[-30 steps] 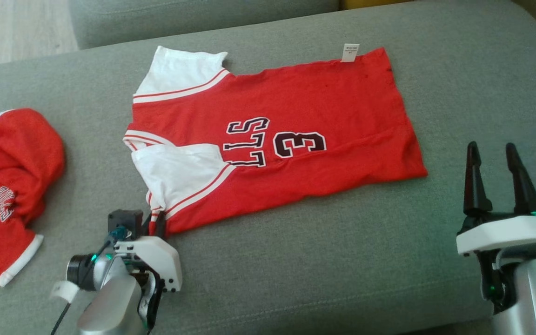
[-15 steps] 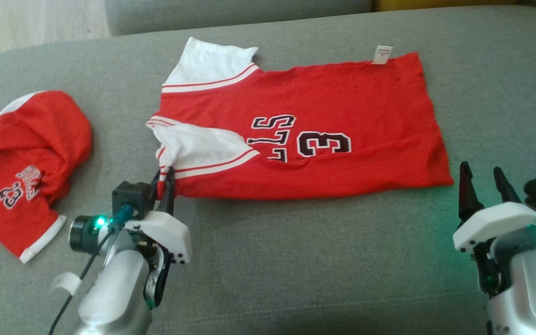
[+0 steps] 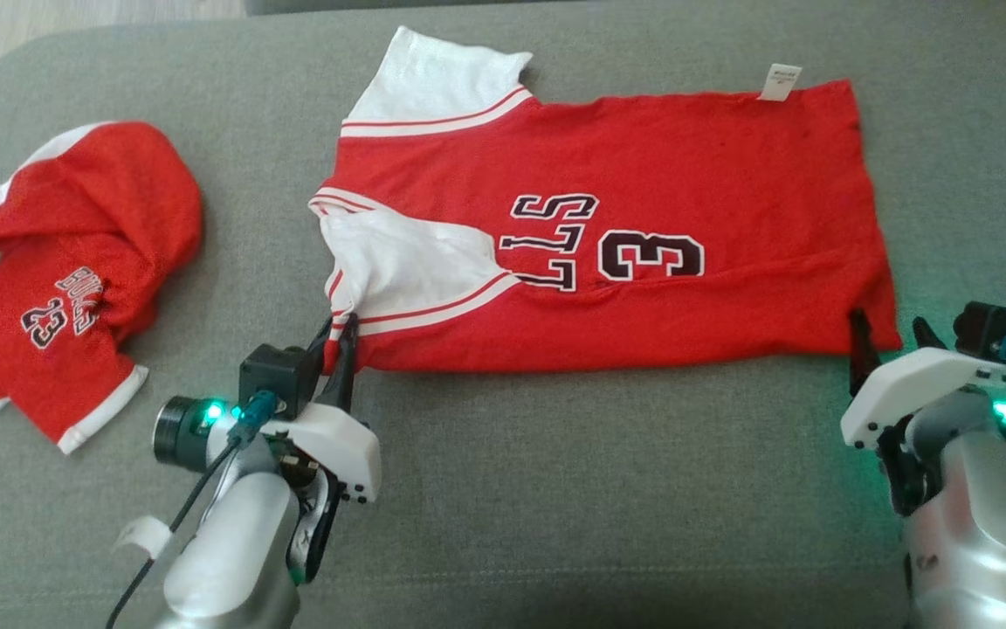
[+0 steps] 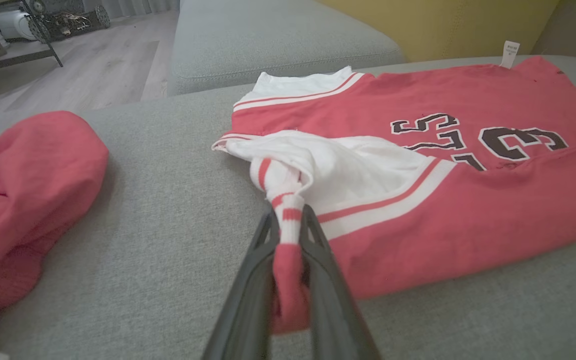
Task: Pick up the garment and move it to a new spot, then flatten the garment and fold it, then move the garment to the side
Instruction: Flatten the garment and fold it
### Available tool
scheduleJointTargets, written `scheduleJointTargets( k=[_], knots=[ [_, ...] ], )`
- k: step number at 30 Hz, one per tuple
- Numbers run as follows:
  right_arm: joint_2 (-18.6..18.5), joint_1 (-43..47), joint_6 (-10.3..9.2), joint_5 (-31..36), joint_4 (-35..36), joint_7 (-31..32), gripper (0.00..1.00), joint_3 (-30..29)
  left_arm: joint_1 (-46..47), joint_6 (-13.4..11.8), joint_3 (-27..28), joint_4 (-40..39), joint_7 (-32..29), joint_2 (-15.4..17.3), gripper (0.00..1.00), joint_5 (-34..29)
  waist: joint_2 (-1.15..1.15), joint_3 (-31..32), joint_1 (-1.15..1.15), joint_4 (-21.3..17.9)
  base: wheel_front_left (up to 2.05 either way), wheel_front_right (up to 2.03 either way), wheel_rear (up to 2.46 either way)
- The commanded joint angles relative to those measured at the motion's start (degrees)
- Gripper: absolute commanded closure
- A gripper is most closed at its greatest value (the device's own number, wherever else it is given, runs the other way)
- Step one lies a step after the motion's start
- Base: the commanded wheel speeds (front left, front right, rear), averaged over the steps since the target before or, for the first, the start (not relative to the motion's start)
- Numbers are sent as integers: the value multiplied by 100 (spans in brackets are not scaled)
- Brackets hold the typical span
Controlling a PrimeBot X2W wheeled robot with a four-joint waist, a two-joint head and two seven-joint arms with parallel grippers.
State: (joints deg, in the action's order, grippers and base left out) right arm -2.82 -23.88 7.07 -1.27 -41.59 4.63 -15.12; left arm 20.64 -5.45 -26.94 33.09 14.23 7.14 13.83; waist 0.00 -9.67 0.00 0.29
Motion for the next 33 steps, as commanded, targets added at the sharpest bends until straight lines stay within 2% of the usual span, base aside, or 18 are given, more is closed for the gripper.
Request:
scheduleJointTargets(
  k=[1, 9, 10, 11, 12, 22, 28, 33],
  knots=[
    [-7, -333, 42, 175, 8, -74, 0, -16, 266, 35, 166, -219, 70, 135, 100, -30, 0, -97, 0, 51, 0, 0, 0],
    [-7, -668, 42, 267, -623, -77, 0, -256, 333, 39, 101, -225, 66, 140, 100, -16, 0, -196, 0, 121, 0, 0, 0],
    [-7, -700, 42, 258, -709, -52, 13, -212, 345, 37, 100, -223, 65, 146, 100, -11, 0, -205, 0, 124, 0, 0, 0],
    [-7, -741, 42, 183, -798, -36, 60, -155, 353, 33, 104, -218, 65, 153, 100, -3, 0, -210, 0, 123, 0, 0, 0],
    [-7, -783, 42, 80, -886, -25, 100, -81, 356, 27, 110, -206, 65, 162, 100, 7, 0, -209, 0, 121, 0, 0, 0],
    [-160, -821, 42, -312, -1136, -77, 100, 359, 240, 72, 49, 100, -23, 287, 100, 72, 0, 30, 0, 50, 0, 0, 0],
    [-352, -626, 42, -538, -1041, 296, 100, 471, 4, 128, 18, 216, -54, 330, 100, 178, 0, 386, 0, -8, 0, 0, 0],
    [-553, -216, 42, -903, -658, 699, 100, 474, -210, 153, -36, 95, -90, 357, 100, 236, 0, 712, 0, 11, 0, 0, 0]
  ],
)
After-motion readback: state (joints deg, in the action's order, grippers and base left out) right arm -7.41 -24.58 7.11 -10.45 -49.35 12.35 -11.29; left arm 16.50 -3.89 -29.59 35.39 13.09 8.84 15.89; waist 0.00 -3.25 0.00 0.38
